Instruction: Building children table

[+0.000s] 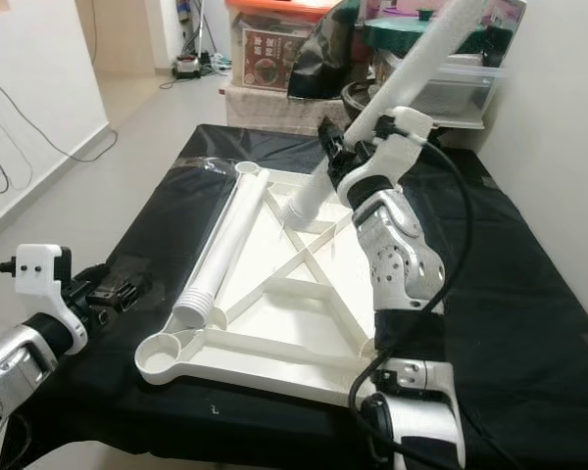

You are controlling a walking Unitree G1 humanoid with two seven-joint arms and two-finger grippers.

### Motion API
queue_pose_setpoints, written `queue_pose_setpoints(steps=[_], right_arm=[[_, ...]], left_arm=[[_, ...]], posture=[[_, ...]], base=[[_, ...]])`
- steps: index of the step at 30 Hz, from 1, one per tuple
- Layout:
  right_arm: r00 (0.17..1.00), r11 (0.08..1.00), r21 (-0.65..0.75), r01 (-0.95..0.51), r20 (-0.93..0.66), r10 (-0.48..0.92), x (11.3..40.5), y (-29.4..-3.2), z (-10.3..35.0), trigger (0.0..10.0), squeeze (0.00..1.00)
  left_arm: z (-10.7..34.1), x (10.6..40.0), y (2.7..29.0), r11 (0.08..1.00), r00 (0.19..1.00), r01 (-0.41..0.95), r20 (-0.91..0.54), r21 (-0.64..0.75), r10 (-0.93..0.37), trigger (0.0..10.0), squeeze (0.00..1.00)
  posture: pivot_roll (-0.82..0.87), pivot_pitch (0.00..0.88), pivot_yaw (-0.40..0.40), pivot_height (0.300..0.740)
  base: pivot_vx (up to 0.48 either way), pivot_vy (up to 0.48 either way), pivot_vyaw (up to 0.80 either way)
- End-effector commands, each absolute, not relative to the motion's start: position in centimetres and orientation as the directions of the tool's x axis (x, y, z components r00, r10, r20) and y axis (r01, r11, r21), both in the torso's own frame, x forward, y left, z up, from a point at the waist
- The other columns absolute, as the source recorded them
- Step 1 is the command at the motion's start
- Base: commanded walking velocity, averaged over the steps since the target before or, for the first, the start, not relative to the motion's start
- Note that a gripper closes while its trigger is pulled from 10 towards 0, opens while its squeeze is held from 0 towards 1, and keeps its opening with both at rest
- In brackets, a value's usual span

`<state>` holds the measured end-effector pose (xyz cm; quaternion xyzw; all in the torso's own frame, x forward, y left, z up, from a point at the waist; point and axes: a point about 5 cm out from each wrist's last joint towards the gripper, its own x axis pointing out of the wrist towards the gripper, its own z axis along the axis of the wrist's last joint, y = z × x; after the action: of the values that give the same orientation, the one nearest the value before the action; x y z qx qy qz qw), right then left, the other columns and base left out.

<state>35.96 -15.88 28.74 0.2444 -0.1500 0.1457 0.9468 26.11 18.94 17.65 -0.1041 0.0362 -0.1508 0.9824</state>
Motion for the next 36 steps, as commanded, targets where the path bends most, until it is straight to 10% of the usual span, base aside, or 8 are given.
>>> queue_pose_setpoints(steps=[1, 25, 36], right_arm=[[0.908, 0.822, 0.437, -0.365, 0.362, 0.210, 35.7, -15.8, 28.7, 10.0, 0.00], [0.911, 0.800, 0.460, -0.385, 0.330, 0.248, 35.7, -14.6, 27.6, 10.0, 0.00], [0.824, 0.747, 0.373, -0.551, 0.388, 0.413, 35.0, -9.7, 29.3, 10.0, 0.00]], left_arm=[[17.4, 26.0, 18.7, 0.934, 0.951, 0.294, -0.036, -0.204, -0.307, 10.0, 0.00], [17.1, 25.9, 17.6, 0.938, 0.942, 0.334, -0.015, -0.097, -0.337, 10.0, 0.00], [18.1, 26.5, 15.8, 0.779, 0.799, 0.599, -0.071, 0.187, -0.597, 10.0, 0.00]], posture=[[0.07, 0.000, -0.077, 0.740], [0.07, 0.000, -0.084, 0.740], [0.07, 0.000, -0.073, 0.740]], base=[[0.000, 0.000, 0.00], [0.000, 0.000, 0.00], [0.000, 0.000, 0.00]])
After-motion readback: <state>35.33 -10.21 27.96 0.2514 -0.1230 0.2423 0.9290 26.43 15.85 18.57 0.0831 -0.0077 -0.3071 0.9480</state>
